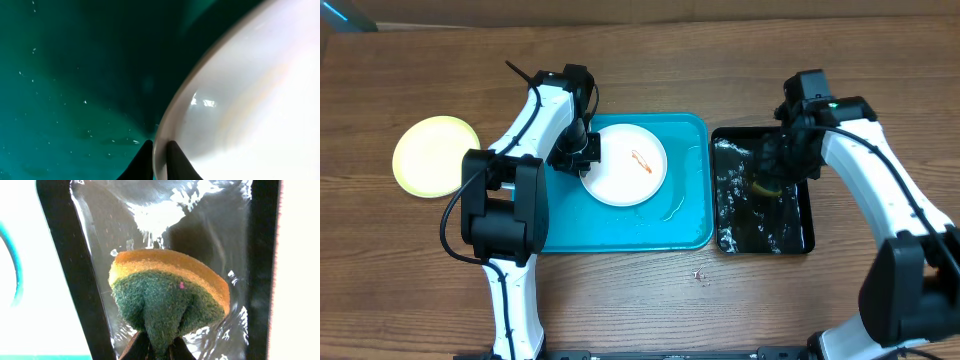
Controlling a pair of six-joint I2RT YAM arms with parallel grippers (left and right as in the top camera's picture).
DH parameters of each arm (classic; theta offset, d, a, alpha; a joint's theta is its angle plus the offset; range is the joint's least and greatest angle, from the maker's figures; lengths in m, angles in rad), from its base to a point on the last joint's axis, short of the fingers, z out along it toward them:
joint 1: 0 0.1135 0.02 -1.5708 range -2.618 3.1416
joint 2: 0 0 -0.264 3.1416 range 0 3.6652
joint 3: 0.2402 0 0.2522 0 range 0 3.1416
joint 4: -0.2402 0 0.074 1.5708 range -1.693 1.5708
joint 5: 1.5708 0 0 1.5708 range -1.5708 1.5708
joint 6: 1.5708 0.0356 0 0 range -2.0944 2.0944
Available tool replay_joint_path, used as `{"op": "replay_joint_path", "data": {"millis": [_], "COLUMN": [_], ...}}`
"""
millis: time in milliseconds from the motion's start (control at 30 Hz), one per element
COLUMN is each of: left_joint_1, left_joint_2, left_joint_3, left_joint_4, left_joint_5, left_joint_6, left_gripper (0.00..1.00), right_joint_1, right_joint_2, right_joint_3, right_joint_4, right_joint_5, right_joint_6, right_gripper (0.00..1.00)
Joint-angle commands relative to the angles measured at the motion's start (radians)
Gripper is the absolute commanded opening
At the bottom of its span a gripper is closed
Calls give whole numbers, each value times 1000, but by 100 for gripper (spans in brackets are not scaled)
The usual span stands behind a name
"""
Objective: Clean dirty plates on tray and stack at the side
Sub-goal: 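Lift the sponge with the right gripper and carry it onto the white plate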
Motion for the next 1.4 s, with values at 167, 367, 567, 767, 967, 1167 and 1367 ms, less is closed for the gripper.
{"op": "replay_joint_path", "data": {"millis": [167,367,567,767,967,1167,1367], "left_joint_1": [-2,-3,-3,-6,-29,-68,-103], "left_joint_2": [10,10,10,10,10,10,10], "left_joint_3": [-9,-9,-9,-13,-14,-17,-20], "left_joint_4": [34,26,1,-22,-23,0,21], "left_joint_5": [-16,-15,28,43,63,62,63], "left_joint_6": [9,47,47,58,58,58,41], "left_gripper": [4,4,4,4,4,4,4], "right_joint_1": [0,22,63,106,119,127,224], "right_joint_2": [-22,-48,-53,-47,-47,-46,-33], "right_joint_3": [6,32,47,51,60,60,60], "right_joint_4": [-32,-51,-98,-29,-9,98,228], "right_joint_5": [-80,-2,109,138,30,-91,-152], "right_joint_6": [-3,-3,19,-64,-57,-60,-49], "right_gripper": [4,4,4,4,4,4,4]}}
